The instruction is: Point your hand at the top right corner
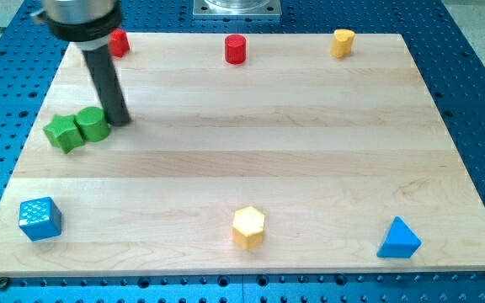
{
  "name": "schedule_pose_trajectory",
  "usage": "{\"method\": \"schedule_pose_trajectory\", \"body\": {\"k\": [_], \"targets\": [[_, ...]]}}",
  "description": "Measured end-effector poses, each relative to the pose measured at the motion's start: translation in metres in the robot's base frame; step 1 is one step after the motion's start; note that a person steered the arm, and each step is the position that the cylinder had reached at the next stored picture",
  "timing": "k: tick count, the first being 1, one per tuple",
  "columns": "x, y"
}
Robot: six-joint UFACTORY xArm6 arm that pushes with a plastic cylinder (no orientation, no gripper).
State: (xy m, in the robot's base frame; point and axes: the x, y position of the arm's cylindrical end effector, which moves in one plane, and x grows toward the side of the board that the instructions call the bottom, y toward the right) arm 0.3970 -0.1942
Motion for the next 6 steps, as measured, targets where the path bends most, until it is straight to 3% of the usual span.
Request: {"method": "schedule_pose_trajectory", "body": {"k": [1,2,4,6], "targets": [[0.003,-0.003],[0.004,0.067],[-0.024,0.256],[-0.106,0.434]]}}
